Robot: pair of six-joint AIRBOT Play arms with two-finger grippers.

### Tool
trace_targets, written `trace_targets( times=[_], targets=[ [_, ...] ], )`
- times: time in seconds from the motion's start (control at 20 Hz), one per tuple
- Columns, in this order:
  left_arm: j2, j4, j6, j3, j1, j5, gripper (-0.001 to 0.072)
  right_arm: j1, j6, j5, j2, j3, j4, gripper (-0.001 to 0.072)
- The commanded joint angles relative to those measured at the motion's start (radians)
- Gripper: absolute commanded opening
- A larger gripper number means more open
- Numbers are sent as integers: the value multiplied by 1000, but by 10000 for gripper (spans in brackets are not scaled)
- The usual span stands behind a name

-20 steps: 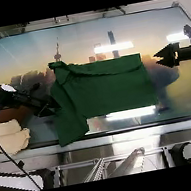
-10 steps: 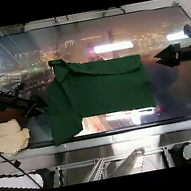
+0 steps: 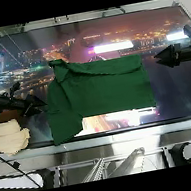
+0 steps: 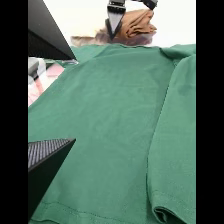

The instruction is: Fold the shirts.

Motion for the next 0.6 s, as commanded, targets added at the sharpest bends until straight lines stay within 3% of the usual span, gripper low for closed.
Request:
trace_targets(
  times=[0.0,0.1,0.55],
  targets=[
    [0,-7,13,-1,2,64,621,1,1,7,0,0,0,530],
    [-14,-8,14,-1,0,72,552,1,1,10,0,0,0,530],
    [-129,-10,58,0,-113,-54,554,1,0,25,0,0,0,530]
  ],
)
